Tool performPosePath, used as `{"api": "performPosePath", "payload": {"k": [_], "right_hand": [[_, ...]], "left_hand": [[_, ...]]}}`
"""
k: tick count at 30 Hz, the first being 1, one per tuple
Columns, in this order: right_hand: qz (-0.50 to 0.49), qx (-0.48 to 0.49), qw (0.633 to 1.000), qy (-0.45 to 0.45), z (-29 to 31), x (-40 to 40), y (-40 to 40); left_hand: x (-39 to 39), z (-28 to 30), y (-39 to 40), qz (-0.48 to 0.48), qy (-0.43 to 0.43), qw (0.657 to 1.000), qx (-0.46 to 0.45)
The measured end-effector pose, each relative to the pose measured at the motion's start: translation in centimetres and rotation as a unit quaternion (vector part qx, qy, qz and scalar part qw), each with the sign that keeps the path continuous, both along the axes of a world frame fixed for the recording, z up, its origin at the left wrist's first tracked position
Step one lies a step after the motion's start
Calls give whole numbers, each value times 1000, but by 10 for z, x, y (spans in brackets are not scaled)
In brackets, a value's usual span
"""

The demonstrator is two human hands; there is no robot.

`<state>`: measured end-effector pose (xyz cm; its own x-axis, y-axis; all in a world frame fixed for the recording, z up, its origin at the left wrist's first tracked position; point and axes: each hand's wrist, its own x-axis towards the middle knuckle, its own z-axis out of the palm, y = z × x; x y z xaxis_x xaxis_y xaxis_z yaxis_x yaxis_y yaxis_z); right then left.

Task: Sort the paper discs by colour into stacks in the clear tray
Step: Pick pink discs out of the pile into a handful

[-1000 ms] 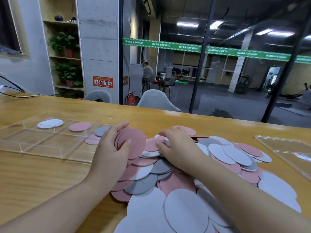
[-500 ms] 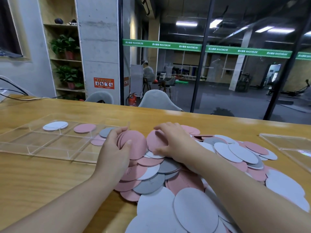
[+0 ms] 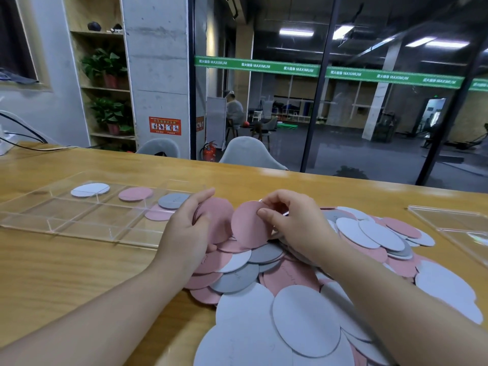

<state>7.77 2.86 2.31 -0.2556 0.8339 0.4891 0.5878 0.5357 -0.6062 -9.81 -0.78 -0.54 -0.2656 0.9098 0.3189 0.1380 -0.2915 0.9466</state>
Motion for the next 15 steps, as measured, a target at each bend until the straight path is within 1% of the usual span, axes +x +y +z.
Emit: {"api": "performPosePath", "payload": {"k": [2, 3, 6, 9, 10, 12, 15], "right_hand": [[2, 2, 1000, 20, -4, -5, -4], [1, 2, 1000, 16, -7, -8, -5], [13, 3, 1000, 19, -9, -14, -9], [31, 1, 998, 49, -10, -18, -12], [35, -3, 998, 51, -11, -18, -12], [27, -1, 999, 33, -13, -19, -12], [26, 32, 999, -34, -14, -20, -14]], "left_hand": [[2, 1, -2, -26, -20, 999, 21], [2, 1, -3, -36, -10, 999, 34], [2, -1, -6, -47, 79, 994, 58], [1, -3, -6, -30, 143, 987, 61], [1, -3, -7, -22, 152, 987, 57], [0, -1, -6, -9, 138, 989, 48], [-2, 1, -5, 21, 109, 993, 41]]}}
